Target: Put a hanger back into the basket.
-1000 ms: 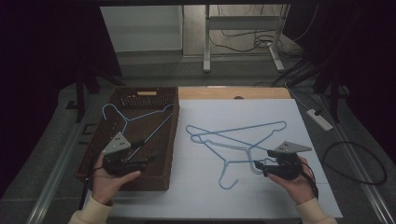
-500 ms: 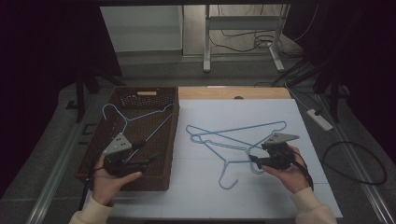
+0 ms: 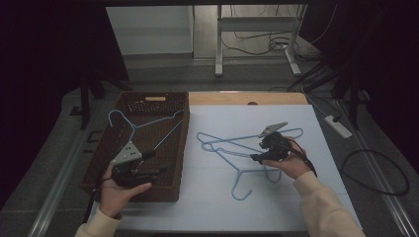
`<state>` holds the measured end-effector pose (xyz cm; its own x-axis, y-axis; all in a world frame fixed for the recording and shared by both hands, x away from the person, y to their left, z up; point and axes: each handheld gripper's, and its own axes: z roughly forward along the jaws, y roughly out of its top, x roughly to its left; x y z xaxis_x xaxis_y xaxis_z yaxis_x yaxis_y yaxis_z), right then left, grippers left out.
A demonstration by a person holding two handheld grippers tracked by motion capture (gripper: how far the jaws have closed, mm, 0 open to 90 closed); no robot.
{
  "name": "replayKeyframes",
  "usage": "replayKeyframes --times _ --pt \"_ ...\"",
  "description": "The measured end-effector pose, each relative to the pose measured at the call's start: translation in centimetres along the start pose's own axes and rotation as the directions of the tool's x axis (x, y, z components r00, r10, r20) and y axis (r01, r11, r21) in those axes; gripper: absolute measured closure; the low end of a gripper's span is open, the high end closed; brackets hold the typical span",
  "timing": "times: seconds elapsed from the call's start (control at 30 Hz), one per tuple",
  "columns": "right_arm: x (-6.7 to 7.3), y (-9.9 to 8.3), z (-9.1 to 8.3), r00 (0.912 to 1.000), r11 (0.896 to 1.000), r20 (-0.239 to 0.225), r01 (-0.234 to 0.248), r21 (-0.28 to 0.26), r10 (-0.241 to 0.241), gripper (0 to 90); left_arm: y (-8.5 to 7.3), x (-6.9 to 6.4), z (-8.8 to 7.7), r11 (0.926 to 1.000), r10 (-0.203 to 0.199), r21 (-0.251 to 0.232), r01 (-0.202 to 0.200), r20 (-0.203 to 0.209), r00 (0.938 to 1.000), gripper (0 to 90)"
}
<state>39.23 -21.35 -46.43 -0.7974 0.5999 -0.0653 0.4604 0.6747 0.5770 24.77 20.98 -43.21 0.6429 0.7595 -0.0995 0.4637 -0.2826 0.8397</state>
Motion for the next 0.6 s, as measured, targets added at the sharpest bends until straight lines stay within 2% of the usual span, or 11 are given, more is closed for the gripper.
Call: replayKeyframes --times 0.13,0.3,0.37,0.4,0.43,0.47,0.53,0.6 --pt "-0.6 0.8 1.6 0.9985 0.999 -0.052 0.02 0.046 -0.018 40.7 0.0 0.0 0.0 1.0 0.002 -0.001 -0.002 0.002 1.0 31.9" --pt "-0.5 1.5 3.6 0.9953 0.99 -0.071 0.073 0.118 -0.065 46.3 0.0 0.0 -0.1 1.0 0.0 0.0 0.0 0.001 1.0 31.9" --pt "-0.5 1.6 3.9 0.994 0.988 -0.084 0.081 0.128 -0.071 47.6 0.0 0.0 0.0 1.0 0.0 0.001 0.0 0.003 1.0 31.9" --pt "-0.5 1.9 4.4 0.9909 0.982 -0.101 0.104 0.156 -0.089 49.4 0.0 0.0 0.0 1.0 0.0 0.001 0.0 0.004 1.0 31.9" --pt "-0.5 1.9 4.4 0.9909 0.982 -0.101 0.104 0.156 -0.089 49.4 0.0 0.0 0.0 1.0 0.001 0.002 -0.001 0.004 1.0 31.9" --pt "-0.5 2.1 4.7 0.9893 0.978 -0.107 0.117 0.173 -0.1 50.1 0.0 -0.1 0.0 1.0 0.001 0.004 -0.001 0.005 1.0 31.9" --pt "-0.5 2.6 5.1 0.9846 0.962 -0.104 0.161 0.222 -0.14 53.7 0.0 -0.1 0.0 1.0 0.002 0.004 -0.002 0.005 1.0 31.9" --pt "-0.6 2.8 5.3 0.9816 0.955 -0.115 0.177 0.24 -0.153 56.4 0.0 0.0 0.0 1.0 0.002 0.004 -0.002 0.004 1.0 31.9"
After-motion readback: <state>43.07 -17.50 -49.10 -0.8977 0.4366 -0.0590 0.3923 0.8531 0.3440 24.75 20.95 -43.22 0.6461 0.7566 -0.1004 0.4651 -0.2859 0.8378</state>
